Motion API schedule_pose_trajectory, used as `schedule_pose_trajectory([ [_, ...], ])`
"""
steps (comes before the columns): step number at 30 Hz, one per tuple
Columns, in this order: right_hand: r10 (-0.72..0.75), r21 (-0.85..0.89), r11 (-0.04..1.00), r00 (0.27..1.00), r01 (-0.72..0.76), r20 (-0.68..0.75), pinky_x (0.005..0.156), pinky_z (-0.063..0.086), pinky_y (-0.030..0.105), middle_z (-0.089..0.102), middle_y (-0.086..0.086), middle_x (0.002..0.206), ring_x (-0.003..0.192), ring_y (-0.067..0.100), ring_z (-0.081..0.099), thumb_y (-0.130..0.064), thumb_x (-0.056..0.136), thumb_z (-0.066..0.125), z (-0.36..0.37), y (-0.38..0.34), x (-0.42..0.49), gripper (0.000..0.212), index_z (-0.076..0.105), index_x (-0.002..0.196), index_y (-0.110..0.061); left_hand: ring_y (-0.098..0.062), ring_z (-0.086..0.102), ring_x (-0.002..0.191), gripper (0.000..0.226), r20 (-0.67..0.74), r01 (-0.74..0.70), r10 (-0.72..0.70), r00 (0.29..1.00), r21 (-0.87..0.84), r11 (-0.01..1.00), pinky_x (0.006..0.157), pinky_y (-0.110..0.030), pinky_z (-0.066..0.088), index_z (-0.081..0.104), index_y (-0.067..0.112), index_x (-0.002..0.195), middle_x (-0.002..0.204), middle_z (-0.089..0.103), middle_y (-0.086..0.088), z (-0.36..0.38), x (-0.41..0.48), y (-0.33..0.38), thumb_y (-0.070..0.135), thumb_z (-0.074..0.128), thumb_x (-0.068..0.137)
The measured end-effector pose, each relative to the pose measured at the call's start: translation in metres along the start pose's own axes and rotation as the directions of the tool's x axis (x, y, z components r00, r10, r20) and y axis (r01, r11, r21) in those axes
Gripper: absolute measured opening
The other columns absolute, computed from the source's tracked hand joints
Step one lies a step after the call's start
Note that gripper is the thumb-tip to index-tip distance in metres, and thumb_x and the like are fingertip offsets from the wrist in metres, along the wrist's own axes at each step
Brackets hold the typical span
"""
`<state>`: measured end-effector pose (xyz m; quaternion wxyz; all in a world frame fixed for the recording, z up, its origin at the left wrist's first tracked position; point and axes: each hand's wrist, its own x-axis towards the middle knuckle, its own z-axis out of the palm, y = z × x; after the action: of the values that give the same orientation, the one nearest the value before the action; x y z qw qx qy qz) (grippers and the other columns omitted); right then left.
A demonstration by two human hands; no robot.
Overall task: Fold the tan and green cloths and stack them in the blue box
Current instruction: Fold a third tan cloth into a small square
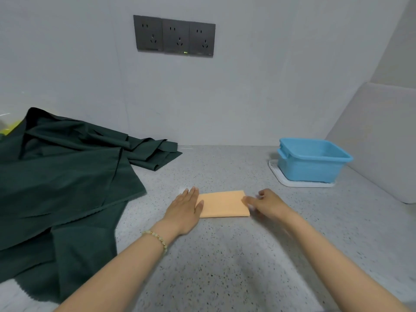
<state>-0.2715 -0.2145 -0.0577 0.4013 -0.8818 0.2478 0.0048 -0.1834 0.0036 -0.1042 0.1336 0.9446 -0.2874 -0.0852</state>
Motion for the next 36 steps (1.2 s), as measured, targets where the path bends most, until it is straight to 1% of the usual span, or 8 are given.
schedule_pose_trajectory([
  [3, 0.087, 0.293, 0.947, 0.981, -0.136, 0.174, 0.069, 0.059, 0.027, 0.068, 0.018, 0.102, 0.075, 0.018, 0.069, -0.029, 0.085, 0.068, -0.006, -0.006, -0.008, 0.047, 0.057, 0.113, 0.007, -0.012, -0.004, 0.147, 0.058, -0.01, -0.002, 0.002, 1.0, -0.052, 0.999, 0.117, -0.026, -0.004, -0.003, 0.016, 0.153, 0.16, -0.005, 0.003, 0.001, -0.002, 0.002, 0.043, 0.007, 0.103],
  [10, 0.006, 0.758, 0.614, 0.961, -0.22, 0.275, 0.066, 0.059, 0.027, 0.066, 0.011, 0.095, 0.084, 0.018, 0.064, 0.001, 0.089, 0.059, 0.013, -0.026, -0.015, 0.027, 0.054, 0.115, 0.0, -0.005, 0.004, 0.145, 0.059, -0.035, -0.051, 0.041, 0.999, -0.358, 0.932, 0.115, -0.023, 0.003, -0.001, 0.034, 0.152, 0.159, 0.003, 0.014, 0.002, -0.02, 0.001, 0.056, 0.006, 0.097],
  [12, -0.089, 0.81, 0.565, 0.966, -0.153, 0.245, 0.068, 0.059, 0.026, 0.066, 0.01, 0.101, 0.087, 0.017, 0.064, 0.002, 0.089, 0.058, 0.007, -0.032, -0.014, 0.032, 0.053, 0.119, -0.005, -0.006, 0.013, 0.143, 0.063, -0.094, -0.041, -0.029, 0.995, -0.665, 0.746, 0.113, -0.024, 0.011, -0.004, 0.038, 0.151, 0.158, 0.006, 0.016, -0.012, -0.021, 0.009, 0.06, 0.017, 0.096],
  [15, -0.216, 0.869, 0.49, 0.956, -0.071, 0.2, 0.067, 0.059, 0.027, 0.07, 0.007, 0.099, 0.083, 0.014, 0.068, 0.002, 0.088, 0.059, -0.02, -0.041, -0.011, 0.031, 0.055, 0.117, -0.007, -0.023, 0.037, 0.136, 0.076, 0.04, 0.078, -0.161, 0.986, -0.968, 0.238, 0.11, -0.034, 0.028, 0.011, 0.025, 0.153, 0.152, 0.034, -0.001, -0.044, -0.011, 0.032, 0.058, 0.042, 0.092],
  [18, -0.274, 0.922, 0.386, 0.954, -0.008, 0.124, 0.064, 0.058, 0.024, 0.073, 0.005, 0.091, 0.077, 0.011, 0.07, 0.004, 0.088, 0.056, -0.056, -0.045, -0.009, 0.026, 0.057, 0.112, -0.006, -0.028, 0.065, 0.098, 0.056, 0.182, 0.206, 0.11, 0.977, -0.939, -0.275, 0.089, -0.041, 0.054, 0.055, 0.009, 0.124, 0.107, 0.069, -0.013, -0.072, 0.007, 0.057, 0.042, 0.063, 0.079],
  [20, -0.276, 0.928, 0.37, 0.958, 0.032, 0.077, 0.061, 0.057, 0.022, 0.073, 0.004, 0.089, 0.075, 0.01, 0.07, 0.004, 0.088, 0.055, -0.085, -0.043, -0.006, 0.027, 0.057, 0.112, -0.008, -0.021, 0.07, 0.082, 0.038, 0.162, 0.215, 0.171, 0.972, -0.908, -0.361, 0.077, -0.035, 0.058, 0.061, 0.005, 0.108, 0.093, 0.072, -0.012, -0.088, 0.022, 0.078, 0.025, 0.067, 0.076],
  [31, -0.059, 0.373, 0.892, 0.883, 0.257, -0.466, 0.047, 0.04, 0.02, 0.05, 0.006, 0.07, 0.056, 0.015, 0.046, 0.008, 0.079, 0.065, -0.248, 0.021, 0.06, 0.046, 0.039, 0.104, -0.019, -0.018, 0.066, 0.079, 0.044, -0.038, -0.085, 0.127, 0.991, -0.917, 0.39, 0.059, -0.022, 0.057, 0.058, 0.009, 0.117, 0.098, 0.067, -0.011, -0.138, 0.163, 0.216, -0.005, 0.073, 0.077],
  [36, -0.2, -0.168, 0.977, 0.849, 0.133, -0.489, 0.068, 0.045, 0.028, 0.059, 0.006, 0.09, 0.074, 0.019, 0.053, 0.005, 0.075, 0.059, -0.266, 0.047, 0.116, 0.027, 0.053, 0.08, -0.021, -0.014, 0.052, 0.073, 0.04, -0.312, -0.343, 0.202, 0.928, -0.509, 0.789, 0.063, -0.022, 0.046, 0.053, 0.02, 0.104, 0.087, 0.052, -0.001, -0.117, 0.223, 0.258, 0.002, 0.074, 0.074],
])
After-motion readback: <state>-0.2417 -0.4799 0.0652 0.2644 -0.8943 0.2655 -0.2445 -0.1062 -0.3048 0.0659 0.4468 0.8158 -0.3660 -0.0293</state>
